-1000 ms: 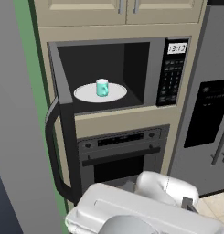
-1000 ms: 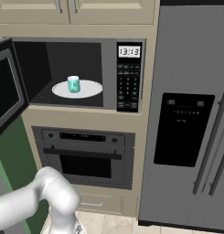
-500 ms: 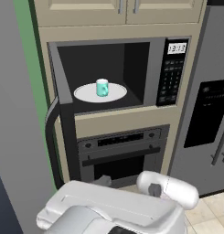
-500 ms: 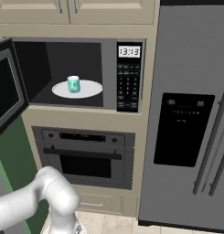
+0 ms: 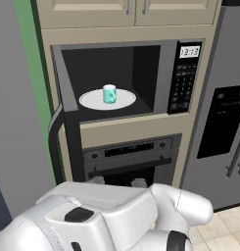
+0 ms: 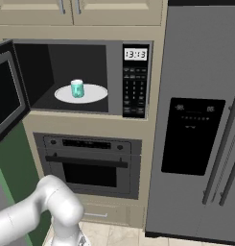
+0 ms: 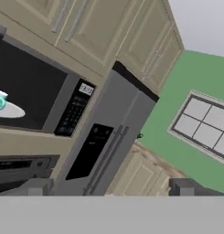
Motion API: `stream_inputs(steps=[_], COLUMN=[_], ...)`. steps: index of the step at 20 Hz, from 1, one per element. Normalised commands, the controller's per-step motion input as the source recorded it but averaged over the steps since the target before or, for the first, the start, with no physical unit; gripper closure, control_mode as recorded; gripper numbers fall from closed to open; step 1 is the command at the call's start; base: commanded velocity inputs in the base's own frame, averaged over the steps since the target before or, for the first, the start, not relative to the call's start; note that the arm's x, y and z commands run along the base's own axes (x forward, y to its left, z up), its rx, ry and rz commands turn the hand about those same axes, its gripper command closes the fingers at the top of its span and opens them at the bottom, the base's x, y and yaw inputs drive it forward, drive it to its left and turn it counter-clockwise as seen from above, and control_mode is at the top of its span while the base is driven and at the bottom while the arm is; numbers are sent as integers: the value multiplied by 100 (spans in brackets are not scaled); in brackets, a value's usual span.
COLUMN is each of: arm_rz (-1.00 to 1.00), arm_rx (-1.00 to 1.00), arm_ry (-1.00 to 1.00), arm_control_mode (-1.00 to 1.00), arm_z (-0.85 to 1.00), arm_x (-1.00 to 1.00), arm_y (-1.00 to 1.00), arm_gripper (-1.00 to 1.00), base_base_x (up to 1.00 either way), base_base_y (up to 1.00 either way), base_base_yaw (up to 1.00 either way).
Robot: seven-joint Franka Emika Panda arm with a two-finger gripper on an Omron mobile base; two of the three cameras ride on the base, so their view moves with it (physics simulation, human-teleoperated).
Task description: Pick the mug from the counter and place it inside the microwave. Then close the microwave.
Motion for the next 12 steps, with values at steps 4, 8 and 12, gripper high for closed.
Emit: stream_inputs(steps=[4, 8, 12], arm_rz=[-7, -7, -3], arm_rx=[-17, -14, -11], arm_ry=[-6, -15, -21], arm_control_mode=[-100, -100, -100], arm_z=[-36, -53, -33], arm_x=[36, 32, 23], arm_y=[7, 15, 27], arm_gripper=[-100, -100, -100], base_base_x=[0, 0, 0], base_base_y=[0, 0, 0], base_base_yaw=[0, 0, 0])
